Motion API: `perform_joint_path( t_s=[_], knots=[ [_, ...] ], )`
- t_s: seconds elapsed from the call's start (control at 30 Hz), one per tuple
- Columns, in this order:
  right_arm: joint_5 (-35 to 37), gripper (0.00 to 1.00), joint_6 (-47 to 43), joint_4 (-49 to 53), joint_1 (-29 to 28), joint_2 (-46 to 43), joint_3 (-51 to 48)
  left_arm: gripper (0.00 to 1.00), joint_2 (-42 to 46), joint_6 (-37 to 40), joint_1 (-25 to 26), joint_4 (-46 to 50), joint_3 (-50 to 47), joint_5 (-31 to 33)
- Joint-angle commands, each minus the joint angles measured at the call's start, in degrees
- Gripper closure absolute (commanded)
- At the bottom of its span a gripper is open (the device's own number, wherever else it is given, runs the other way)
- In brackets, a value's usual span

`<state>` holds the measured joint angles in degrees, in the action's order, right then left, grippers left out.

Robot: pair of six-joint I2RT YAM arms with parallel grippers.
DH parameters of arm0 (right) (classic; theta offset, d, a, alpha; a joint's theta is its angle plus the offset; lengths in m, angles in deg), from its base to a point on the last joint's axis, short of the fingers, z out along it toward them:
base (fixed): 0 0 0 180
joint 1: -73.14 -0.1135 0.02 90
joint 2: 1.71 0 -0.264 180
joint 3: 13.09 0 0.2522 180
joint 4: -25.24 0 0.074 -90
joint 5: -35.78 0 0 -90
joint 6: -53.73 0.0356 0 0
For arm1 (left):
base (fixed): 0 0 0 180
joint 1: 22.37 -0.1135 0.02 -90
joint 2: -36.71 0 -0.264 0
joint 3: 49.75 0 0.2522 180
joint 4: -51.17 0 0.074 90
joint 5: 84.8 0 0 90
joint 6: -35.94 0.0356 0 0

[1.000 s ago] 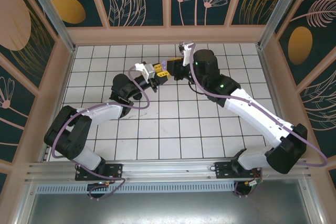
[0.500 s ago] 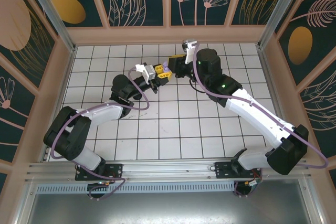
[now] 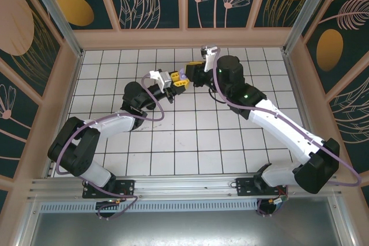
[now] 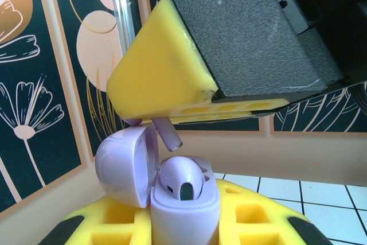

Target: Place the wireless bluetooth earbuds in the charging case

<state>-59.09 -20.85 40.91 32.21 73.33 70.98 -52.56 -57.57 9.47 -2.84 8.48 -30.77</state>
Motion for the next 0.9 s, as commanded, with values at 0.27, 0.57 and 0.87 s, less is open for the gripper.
perform_joint_path(
  t_s=[0.27,0.57,0.87],
  knots=[
    [-0.9,0.78,0.8,1.1,-1.0,-2.3,-3.2,0.94,1.9,-1.2,0.2,-3.5,2.4,0.7],
    [-0.1,0.79,1.2,0.1,-1.1,-1.0,-3.8,0.95,1.6,-2.2,0.2,-5.3,2.3,-0.8],
    [2.9,0.79,3.2,-1.3,-1.1,0.5,-2.6,0.95,1.7,-2.2,0.3,-5.0,2.1,1.0]
  ],
)
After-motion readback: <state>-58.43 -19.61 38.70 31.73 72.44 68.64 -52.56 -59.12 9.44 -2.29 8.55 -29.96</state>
